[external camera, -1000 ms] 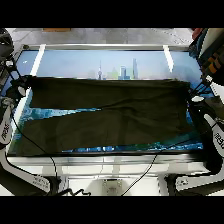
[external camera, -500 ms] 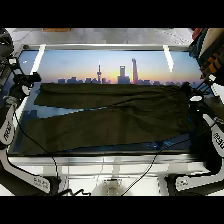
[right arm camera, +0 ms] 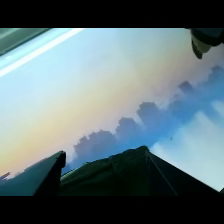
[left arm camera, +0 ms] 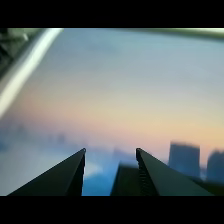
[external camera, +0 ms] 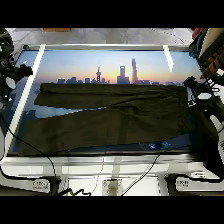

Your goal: Fold the clothes and pants, and hang the long-sleeved shirts on hangers.

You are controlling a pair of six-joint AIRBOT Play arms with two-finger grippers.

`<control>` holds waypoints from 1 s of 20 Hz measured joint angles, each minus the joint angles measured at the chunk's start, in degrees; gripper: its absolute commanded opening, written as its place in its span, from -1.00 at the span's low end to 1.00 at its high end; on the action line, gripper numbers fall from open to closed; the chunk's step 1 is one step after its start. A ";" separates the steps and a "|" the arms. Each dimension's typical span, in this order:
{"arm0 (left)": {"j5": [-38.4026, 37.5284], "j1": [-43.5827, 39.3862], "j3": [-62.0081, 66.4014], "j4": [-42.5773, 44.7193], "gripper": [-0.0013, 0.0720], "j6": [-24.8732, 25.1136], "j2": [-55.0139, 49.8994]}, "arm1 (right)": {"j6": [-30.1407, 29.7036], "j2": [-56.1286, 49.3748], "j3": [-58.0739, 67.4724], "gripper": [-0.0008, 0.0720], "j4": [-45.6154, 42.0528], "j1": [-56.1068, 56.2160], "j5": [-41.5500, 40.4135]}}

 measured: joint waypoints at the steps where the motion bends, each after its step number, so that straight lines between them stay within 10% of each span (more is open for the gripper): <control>1: -5.01 0.42 0.00 0.02 -0.40 -0.02 0.48 | -0.04 0.74 -0.02 -0.08 -0.81 -0.70 2.86; 2: -10.56 0.90 0.00 0.02 -0.89 -0.02 0.92 | -0.09 1.57 -0.02 -0.71 -1.68 -1.77 6.14; 3: -15.89 1.44 0.00 0.00 -0.92 -0.02 1.42 | -0.11 2.38 0.00 -0.88 -2.89 -3.04 9.27; 14: -53.64 18.27 -5.55 -0.22 -0.92 8.07 14.51 | 4.61 13.29 -2.99 -0.89 -18.91 -32.83 62.47; 15: -54.16 20.74 -8.35 -0.92 -0.80 8.44 16.76 | 4.63 13.49 -4.59 -0.88 -19.47 -35.41 66.64; 16: -54.40 22.99 -11.19 -1.57 0.02 8.83 18.64 | 4.74 13.70 -6.54 -0.68 -20.15 -37.75 70.05; 17: -54.47 25.38 -14.40 -2.36 1.00 9.01 20.26 | 4.83 13.79 -8.52 0.10 -20.17 -39.54 72.37; 20: -54.66 30.60 -22.95 -3.72 0.94 9.81 22.67 | 5.77 13.99 -13.27 0.38 -19.71 -41.94 75.95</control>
